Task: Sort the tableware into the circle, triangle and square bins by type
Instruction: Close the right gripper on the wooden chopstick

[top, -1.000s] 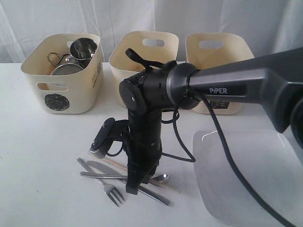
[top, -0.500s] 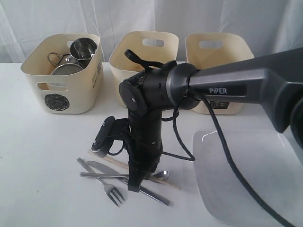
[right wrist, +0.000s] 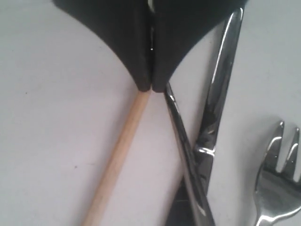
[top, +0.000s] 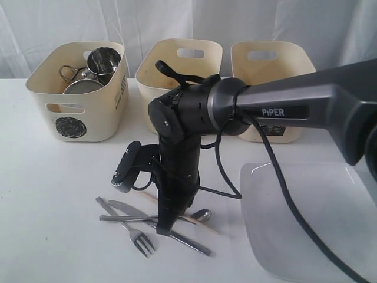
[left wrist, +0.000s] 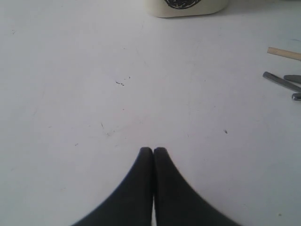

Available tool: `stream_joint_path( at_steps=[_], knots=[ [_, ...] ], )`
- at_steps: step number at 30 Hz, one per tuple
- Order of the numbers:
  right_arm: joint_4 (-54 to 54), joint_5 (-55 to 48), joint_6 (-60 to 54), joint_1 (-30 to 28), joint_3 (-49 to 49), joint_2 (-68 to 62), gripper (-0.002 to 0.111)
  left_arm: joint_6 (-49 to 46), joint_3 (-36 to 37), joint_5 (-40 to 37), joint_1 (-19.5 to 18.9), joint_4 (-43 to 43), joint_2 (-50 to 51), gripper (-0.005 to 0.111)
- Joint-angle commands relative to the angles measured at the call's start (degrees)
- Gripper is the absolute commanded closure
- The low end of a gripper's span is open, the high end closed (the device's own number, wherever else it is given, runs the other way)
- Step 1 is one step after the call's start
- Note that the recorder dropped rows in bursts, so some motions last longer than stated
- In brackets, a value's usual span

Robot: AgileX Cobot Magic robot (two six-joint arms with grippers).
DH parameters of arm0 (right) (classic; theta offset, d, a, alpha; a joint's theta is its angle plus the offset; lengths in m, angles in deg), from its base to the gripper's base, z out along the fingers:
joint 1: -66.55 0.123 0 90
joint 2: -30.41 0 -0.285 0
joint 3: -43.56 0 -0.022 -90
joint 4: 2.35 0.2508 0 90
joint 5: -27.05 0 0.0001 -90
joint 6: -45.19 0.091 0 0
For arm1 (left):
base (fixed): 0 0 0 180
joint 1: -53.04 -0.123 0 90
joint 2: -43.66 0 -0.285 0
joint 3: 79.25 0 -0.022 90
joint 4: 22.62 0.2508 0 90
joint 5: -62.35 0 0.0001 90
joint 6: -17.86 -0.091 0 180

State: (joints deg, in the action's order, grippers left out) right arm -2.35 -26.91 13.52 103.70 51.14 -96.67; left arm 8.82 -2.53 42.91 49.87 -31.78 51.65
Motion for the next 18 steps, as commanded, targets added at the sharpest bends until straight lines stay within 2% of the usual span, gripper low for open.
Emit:
stream_joint_path(
  at_steps=[1, 8, 10, 15, 18],
  knots=[
    [0.0, 0.2, -0.5, 0.0, 0.5, 4.1, 0.108, 0.0, 0.5, -0.6, -0.1, -0.4, -0.2, 0.107],
    [0.0, 3.2, 1.0, 0.0, 0.7, 6.2, 0.106, 0.0, 0.5, -0.6, -0.1, -0.4, -0.2, 0.107],
    [1.0, 4.1, 1.0, 0.0, 0.7, 4.9, 0.097, 0.0, 0.5, -0.6, -0.1, -0.4, -0.2, 0.107],
    [1.3, 4.6, 5.1, 0.0, 0.7, 1.9, 0.067, 0.0, 0.5, -0.6, -0.1, -0.4, -0.2, 0.107],
    [0.0, 4.8, 8.1, 0.0, 0.7, 1.1, 0.064, 0.0, 0.5, -0.6, -0.1, -0.4, -0.2, 0.107]
  ],
)
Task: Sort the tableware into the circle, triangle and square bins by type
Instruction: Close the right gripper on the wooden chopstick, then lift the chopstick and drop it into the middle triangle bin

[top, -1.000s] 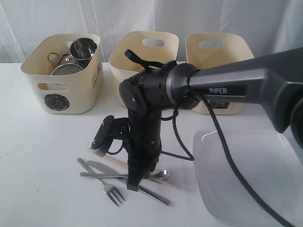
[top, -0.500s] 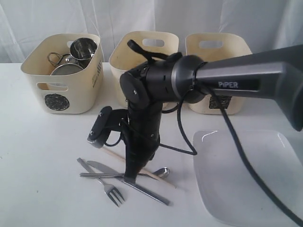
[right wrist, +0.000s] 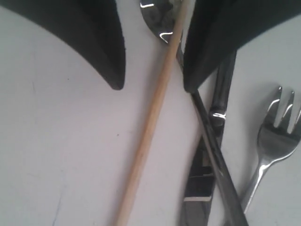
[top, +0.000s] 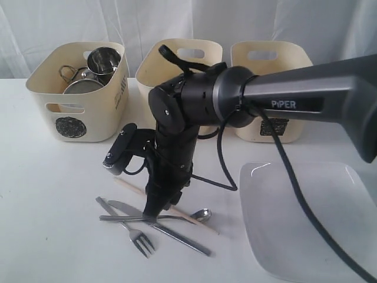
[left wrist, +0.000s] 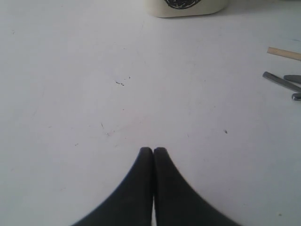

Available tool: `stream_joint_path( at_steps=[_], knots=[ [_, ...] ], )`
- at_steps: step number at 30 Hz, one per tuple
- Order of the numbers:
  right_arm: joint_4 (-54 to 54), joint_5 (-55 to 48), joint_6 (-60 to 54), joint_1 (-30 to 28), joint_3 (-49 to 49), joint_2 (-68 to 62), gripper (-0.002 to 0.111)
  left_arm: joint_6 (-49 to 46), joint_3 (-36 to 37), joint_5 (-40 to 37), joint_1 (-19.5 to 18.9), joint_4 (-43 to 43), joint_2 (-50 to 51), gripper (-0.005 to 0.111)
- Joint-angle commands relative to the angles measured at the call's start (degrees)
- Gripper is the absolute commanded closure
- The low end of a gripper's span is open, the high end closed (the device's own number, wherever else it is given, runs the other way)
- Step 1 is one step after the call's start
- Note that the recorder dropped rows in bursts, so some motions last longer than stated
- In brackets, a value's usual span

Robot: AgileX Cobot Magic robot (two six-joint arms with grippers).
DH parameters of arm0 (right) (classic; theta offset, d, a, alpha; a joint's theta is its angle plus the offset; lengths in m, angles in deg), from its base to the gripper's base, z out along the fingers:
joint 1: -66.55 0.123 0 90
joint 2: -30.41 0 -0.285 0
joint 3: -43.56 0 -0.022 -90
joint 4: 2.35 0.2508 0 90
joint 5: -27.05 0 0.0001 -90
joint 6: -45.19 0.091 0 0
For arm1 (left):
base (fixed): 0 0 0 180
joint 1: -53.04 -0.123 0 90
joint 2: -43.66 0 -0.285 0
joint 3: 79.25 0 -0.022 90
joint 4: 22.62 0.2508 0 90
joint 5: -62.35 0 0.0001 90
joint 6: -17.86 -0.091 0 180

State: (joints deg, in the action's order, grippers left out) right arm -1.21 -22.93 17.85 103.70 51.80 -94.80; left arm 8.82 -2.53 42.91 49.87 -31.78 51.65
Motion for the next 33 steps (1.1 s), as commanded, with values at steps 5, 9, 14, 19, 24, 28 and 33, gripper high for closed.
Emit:
stream_joint_path(
  at_steps=[5, 9, 14, 19, 24, 28, 33],
  knots=[
    [-1.1, 3.6, 3.8, 0.0, 0.0, -2.8, 0.064, 0.0, 0.5, -0.6, -0.1, -0.4, -0.2, 0.107],
    [-1.1, 4.5, 3.8, 0.0, 0.0, -3.7, 0.064, 0.0, 0.5, -0.6, -0.1, -0.4, -0.2, 0.107],
    [-1.1, 5.5, 3.8, 0.0, 0.0, -4.7, 0.064, 0.0, 0.5, -0.6, -0.1, -0.4, -0.2, 0.107],
    [-1.1, 6.4, 3.8, 0.0, 0.0, -6.0, 0.068, 0.0, 0.5, -0.6, -0.1, -0.4, -0.2, 0.107],
    [-1.1, 5.5, 3.1, 0.0, 0.0, -6.6, 0.108, 0.0, 0.5, -0.6, -0.1, -0.4, -0.2, 0.107],
    [-2.6, 6.5, 3.0, 0.0, 1.5, -3.3, 0.108, 0.0, 0.5, -0.6, -0.1, -0.4, -0.2, 0.107],
    [-1.9, 12.1, 6.1, 0.0, 6.5, 6.8, 0.108, 0.0, 0.5, -0.6, -0.1, -0.4, -0.2, 0.107]
  ],
)
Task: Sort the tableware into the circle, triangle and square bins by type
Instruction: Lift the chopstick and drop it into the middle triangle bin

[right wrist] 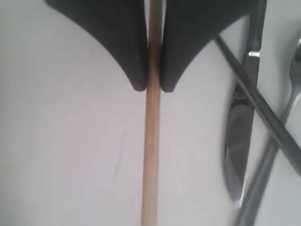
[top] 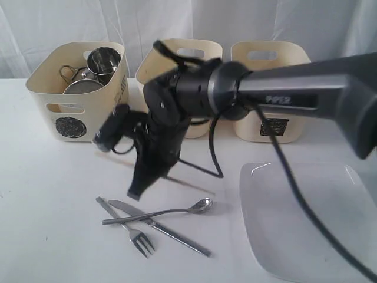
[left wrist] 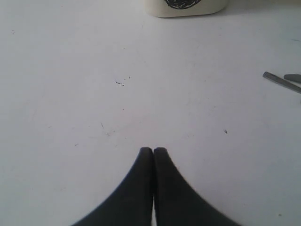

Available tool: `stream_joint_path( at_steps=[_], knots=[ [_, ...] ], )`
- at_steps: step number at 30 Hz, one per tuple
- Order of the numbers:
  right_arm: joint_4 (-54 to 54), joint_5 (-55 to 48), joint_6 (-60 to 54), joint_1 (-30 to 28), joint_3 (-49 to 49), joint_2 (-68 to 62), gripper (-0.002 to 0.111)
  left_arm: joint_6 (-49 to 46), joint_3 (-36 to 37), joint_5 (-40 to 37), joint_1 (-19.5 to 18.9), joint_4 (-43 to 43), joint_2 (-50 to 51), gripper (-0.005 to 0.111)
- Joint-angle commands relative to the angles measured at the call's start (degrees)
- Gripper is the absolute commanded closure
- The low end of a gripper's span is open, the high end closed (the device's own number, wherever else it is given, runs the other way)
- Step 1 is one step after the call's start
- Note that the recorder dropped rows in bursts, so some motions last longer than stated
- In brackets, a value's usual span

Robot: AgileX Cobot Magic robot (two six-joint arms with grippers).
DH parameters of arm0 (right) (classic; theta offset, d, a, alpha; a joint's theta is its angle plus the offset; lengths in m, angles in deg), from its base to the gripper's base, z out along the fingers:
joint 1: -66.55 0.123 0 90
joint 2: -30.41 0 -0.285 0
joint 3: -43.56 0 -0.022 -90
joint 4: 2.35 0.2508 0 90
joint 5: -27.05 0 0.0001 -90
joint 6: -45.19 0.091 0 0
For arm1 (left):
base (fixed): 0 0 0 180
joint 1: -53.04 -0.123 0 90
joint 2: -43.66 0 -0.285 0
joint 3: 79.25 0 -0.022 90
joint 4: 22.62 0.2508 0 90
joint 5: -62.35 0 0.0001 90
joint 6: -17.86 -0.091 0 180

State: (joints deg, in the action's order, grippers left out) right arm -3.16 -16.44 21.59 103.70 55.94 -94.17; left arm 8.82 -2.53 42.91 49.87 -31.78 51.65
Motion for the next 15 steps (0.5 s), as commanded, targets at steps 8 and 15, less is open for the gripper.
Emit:
stream_joint_path(
  at_steps=[8, 15],
  knots=[
    [-1.8, 47.7, 20.5, -6.0, 2.3, 9.3, 0.108, 0.0, 0.5, -0.6, -0.1, -0.4, -0.2, 0.107],
    [-1.8, 49.2, 20.4, -11.4, 2.3, 5.1, 0.108, 0.0, 0.5, -0.6, -0.1, -0.4, -0.2, 0.107]
  ],
)
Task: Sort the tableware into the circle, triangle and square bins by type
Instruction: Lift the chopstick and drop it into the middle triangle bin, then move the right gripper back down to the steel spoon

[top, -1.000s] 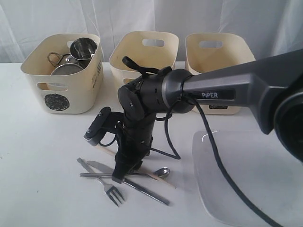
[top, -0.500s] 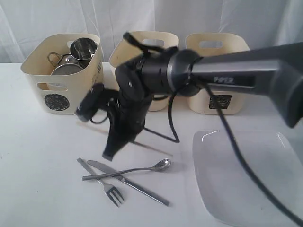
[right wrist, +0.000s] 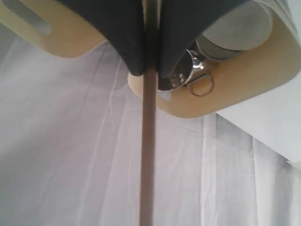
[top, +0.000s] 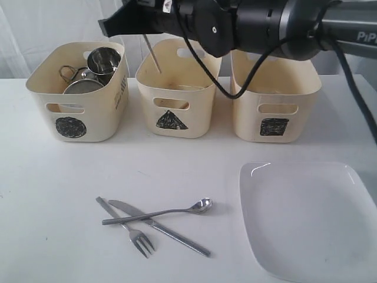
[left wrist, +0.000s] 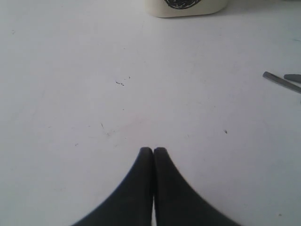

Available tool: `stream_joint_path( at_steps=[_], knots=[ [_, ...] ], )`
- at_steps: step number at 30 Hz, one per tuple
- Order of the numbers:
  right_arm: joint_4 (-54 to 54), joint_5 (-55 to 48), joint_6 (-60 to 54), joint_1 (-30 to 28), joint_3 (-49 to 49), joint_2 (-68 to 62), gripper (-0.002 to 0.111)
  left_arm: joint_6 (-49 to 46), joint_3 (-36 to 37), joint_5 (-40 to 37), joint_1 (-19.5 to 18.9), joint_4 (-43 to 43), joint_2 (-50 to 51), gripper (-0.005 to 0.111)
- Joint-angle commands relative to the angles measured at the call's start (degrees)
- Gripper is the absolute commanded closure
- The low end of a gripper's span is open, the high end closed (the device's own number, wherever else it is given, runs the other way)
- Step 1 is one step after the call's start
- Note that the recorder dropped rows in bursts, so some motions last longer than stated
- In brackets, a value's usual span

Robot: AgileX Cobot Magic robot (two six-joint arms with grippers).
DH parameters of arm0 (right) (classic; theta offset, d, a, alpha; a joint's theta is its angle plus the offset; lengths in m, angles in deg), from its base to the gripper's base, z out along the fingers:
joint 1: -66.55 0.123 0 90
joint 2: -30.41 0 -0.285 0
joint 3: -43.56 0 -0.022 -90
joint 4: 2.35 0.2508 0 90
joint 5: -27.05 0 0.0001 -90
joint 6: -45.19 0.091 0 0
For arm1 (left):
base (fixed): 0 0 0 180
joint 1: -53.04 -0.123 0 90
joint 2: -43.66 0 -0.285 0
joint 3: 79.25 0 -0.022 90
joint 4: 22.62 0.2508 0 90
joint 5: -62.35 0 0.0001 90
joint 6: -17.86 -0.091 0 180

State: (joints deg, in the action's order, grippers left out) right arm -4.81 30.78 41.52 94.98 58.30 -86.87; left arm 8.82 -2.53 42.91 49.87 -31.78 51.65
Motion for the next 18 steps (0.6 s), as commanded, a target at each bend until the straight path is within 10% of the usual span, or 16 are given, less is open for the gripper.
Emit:
stream_joint_path(
  at_steps=[1, 10, 18],
  knots=[
    [-0.2, 2.9, 0.5, -3.3, -0.1, -3.1, 0.108, 0.0, 0.5, -0.6, -0.1, -0.4, -0.2, 0.107],
    [-0.2, 18.6, -0.9, -7.7, -0.1, -12.9, 0.108, 0.0, 0.5, -0.6, -0.1, -0.4, -0.2, 0.107],
    [4.3, 14.4, -0.9, -9.1, -0.1, -14.0, 0.065, 0.0, 0.5, -0.6, -0.1, -0.4, -0.2, 0.107]
  ],
)
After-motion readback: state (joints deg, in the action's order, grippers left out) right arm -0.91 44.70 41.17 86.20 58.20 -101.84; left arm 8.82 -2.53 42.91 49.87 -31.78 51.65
